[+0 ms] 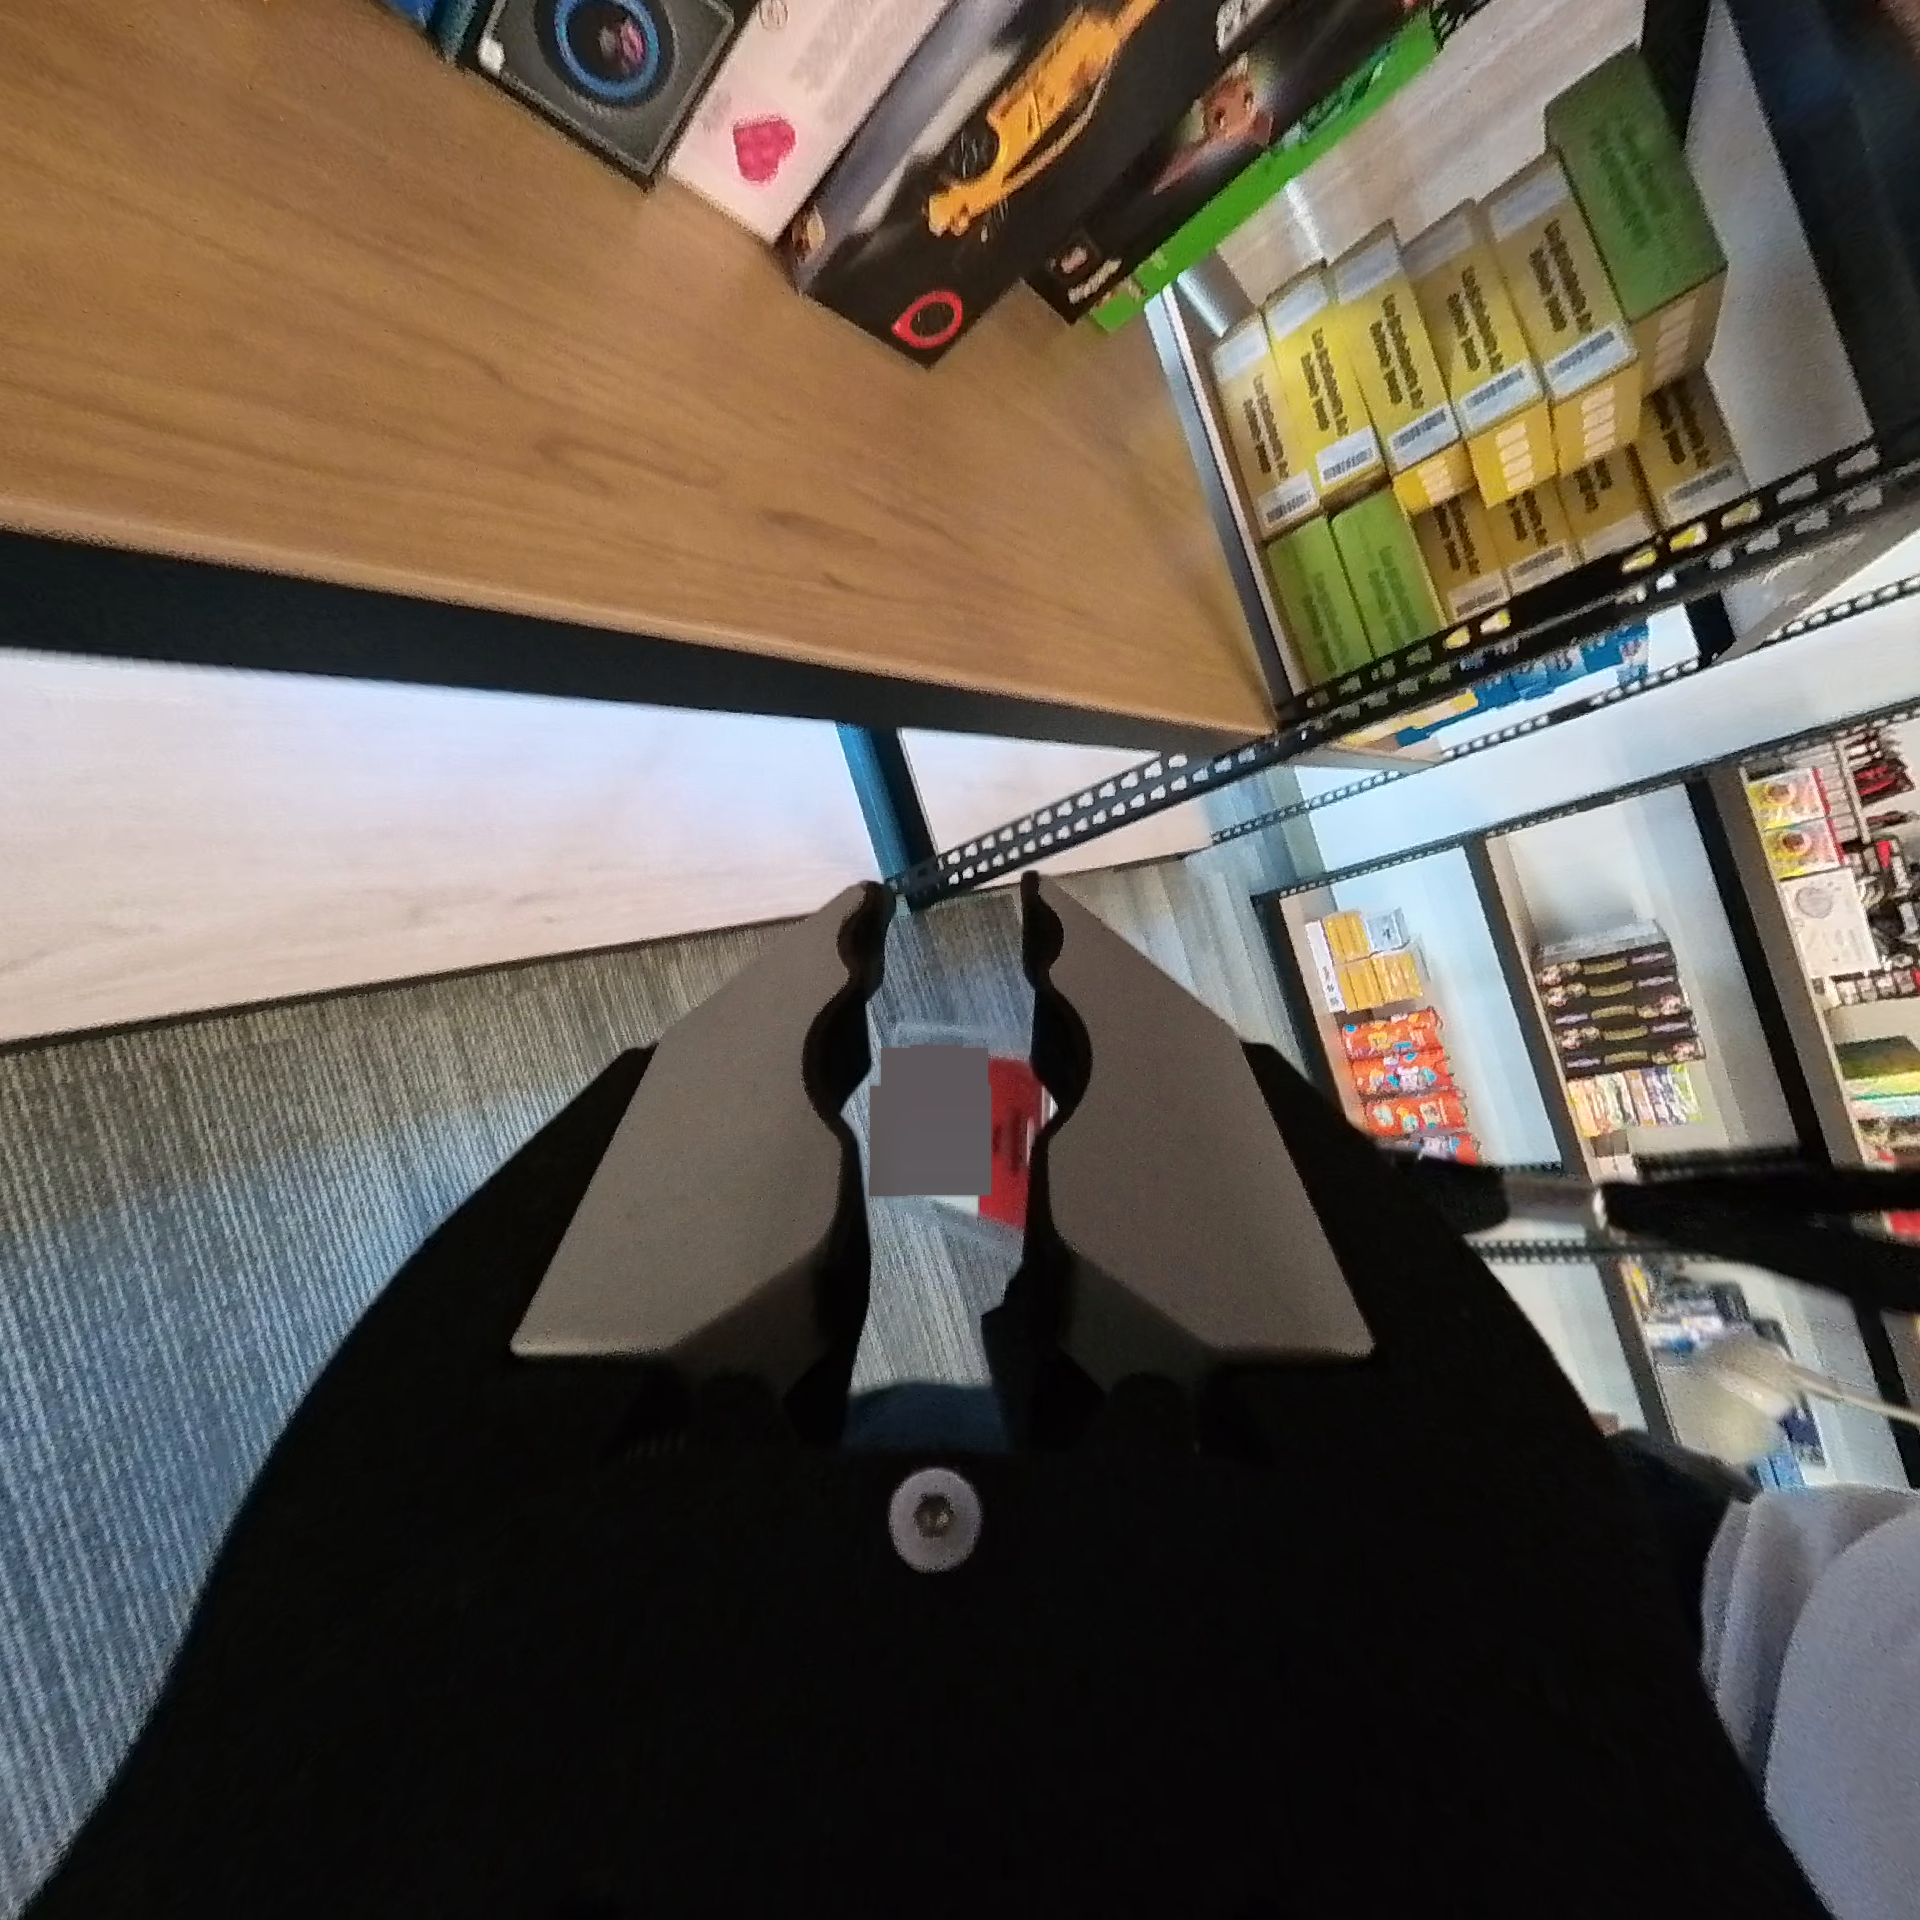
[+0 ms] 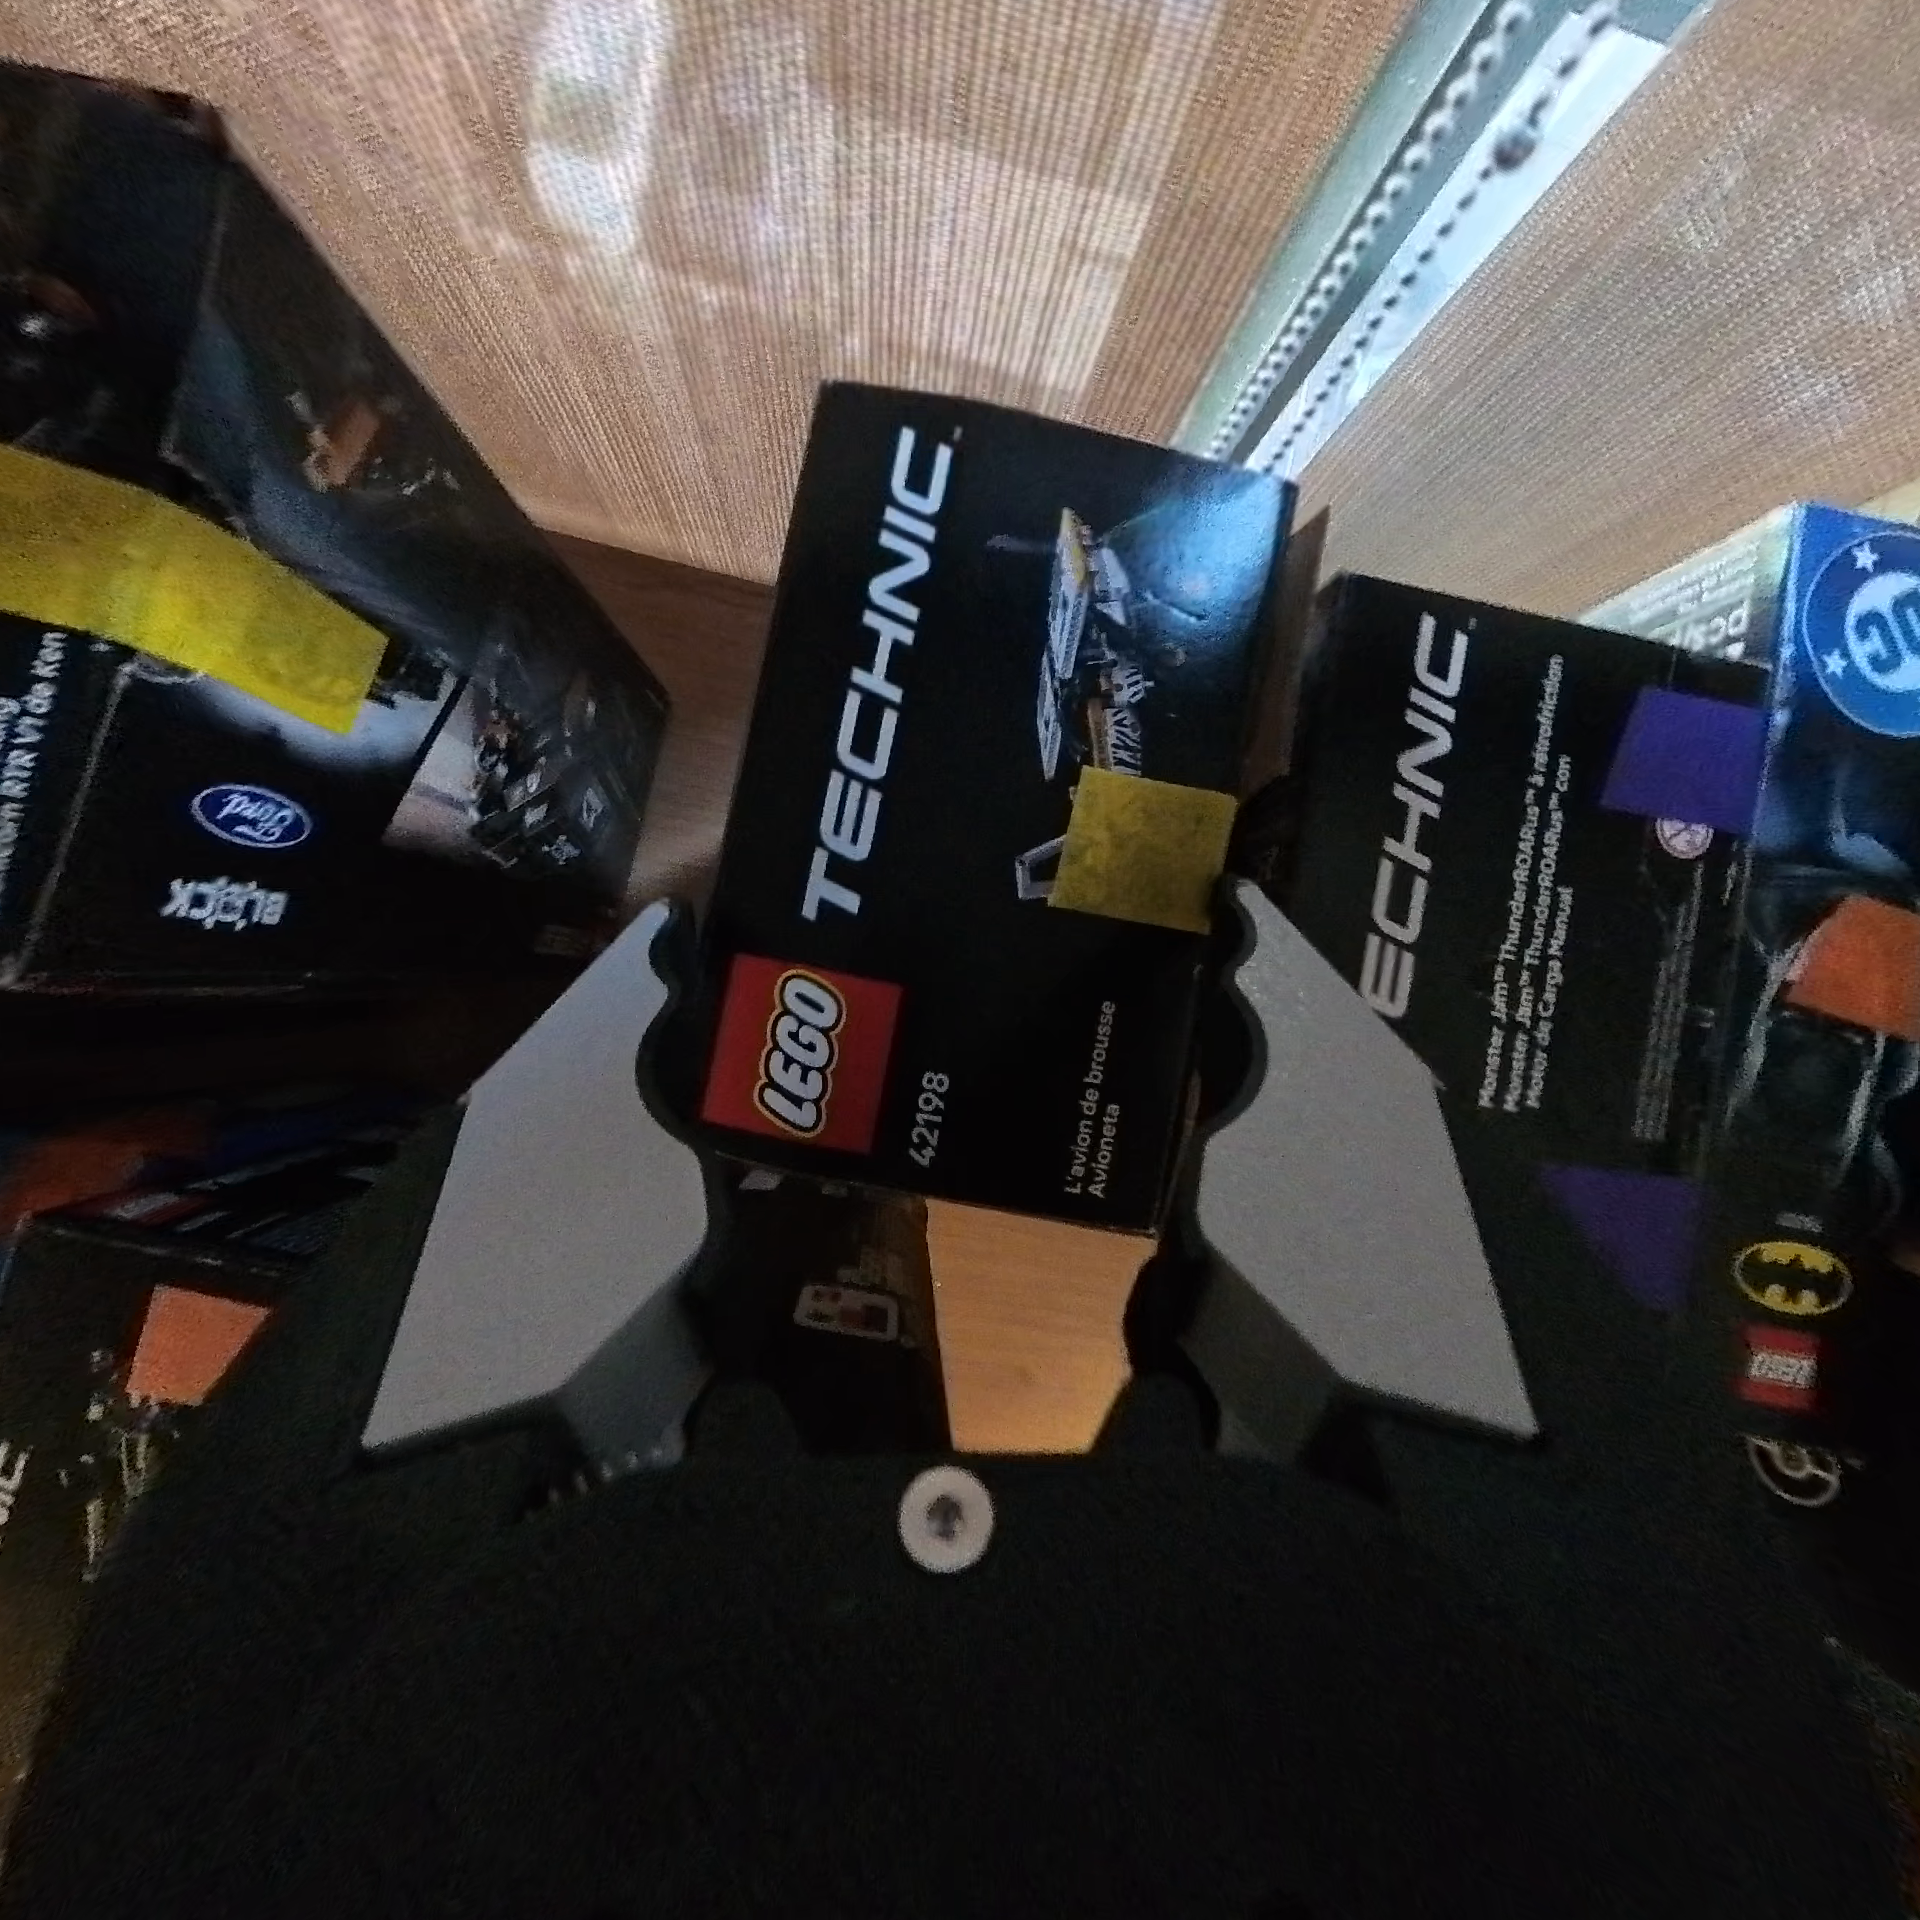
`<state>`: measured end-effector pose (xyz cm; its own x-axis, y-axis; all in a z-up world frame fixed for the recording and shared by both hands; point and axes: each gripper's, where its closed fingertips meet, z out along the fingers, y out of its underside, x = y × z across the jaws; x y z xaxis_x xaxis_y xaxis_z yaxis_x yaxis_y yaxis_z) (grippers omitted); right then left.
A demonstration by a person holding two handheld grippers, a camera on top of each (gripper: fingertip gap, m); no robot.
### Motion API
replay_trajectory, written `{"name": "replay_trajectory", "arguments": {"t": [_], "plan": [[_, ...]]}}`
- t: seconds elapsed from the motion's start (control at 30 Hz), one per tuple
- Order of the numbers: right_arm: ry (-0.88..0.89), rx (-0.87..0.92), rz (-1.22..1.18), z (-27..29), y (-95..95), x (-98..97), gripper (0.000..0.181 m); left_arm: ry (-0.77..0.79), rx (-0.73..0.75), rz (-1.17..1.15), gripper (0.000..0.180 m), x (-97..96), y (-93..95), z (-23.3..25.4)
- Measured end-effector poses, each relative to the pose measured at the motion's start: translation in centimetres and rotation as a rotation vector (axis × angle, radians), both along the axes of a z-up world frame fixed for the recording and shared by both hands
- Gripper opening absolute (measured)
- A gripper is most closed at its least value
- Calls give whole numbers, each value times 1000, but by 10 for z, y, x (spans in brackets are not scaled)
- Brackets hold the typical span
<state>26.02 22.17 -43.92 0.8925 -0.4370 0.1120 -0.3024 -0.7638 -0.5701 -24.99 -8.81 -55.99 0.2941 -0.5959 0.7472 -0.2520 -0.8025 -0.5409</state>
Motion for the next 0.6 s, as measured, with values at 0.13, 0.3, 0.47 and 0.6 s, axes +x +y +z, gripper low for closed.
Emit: {"name": "replay_trajectory", "arguments": {"t": [0.13, 0.3, 0.47, 0.6], "plan": [[41, 35, -14, -10, -1, 2, 107, 39, -16, -25, 24, -10, -18, -9], [86, -44, 8, -13, -8, 2, 105, 74, -45, 31, 22, -11, -36, -24], [196, -68, 57, -7, 5, -13, 99, -2, -137, 119, 22, 25, -47, -34], [217, -52, 78, -6, 18, -28, 97, -115, -220, 162, 20, 63, -54, -20]]}}
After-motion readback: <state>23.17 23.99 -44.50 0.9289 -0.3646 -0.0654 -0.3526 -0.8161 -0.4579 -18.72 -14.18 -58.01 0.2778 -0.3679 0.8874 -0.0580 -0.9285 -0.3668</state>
